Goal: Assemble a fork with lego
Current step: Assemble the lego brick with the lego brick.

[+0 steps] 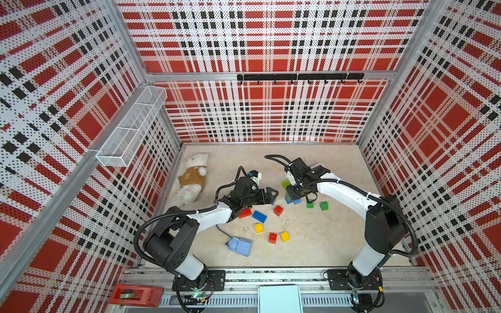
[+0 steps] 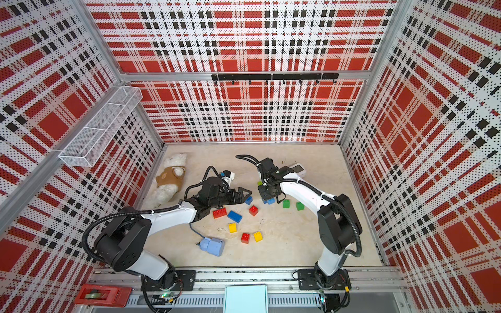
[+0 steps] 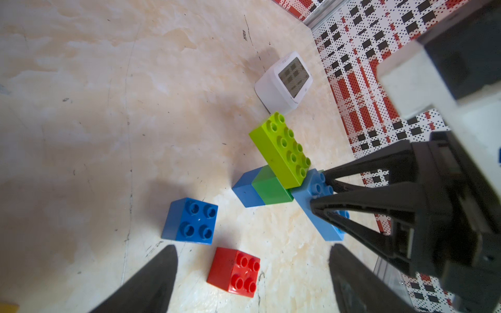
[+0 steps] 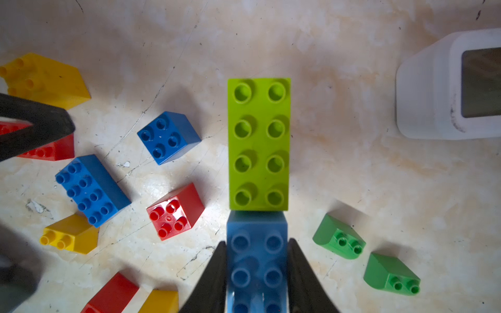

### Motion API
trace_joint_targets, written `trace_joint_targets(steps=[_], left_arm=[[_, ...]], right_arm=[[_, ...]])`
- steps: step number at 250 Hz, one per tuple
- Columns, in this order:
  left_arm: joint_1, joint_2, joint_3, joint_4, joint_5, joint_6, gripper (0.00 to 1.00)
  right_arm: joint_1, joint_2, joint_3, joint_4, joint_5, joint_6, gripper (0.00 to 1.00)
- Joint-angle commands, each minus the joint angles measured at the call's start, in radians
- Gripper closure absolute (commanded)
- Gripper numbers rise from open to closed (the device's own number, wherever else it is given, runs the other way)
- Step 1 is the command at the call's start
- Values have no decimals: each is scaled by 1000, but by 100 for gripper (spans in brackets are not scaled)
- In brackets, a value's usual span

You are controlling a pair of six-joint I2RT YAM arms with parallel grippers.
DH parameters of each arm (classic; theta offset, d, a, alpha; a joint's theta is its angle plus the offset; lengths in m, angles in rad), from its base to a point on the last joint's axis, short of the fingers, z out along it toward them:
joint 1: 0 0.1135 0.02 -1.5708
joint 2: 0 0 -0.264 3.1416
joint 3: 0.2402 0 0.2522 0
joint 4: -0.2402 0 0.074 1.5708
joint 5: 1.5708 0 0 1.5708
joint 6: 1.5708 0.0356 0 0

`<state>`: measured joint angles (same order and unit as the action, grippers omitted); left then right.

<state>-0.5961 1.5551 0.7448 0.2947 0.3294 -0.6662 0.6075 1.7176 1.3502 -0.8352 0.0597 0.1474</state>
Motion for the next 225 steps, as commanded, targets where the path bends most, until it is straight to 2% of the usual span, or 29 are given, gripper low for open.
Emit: trace_joint_targets(steps=[1,98,225], left_arm=[[-2,17,33,24,8,0,10],[-4,22,39,23,16,3,10],[-6,28,42,19,18,6,11]], right_arm=[[4,21,37,-4,19,10,100],[4,43,38,-1,10,19,100],[4,107,82,-94,-11,-20,100]])
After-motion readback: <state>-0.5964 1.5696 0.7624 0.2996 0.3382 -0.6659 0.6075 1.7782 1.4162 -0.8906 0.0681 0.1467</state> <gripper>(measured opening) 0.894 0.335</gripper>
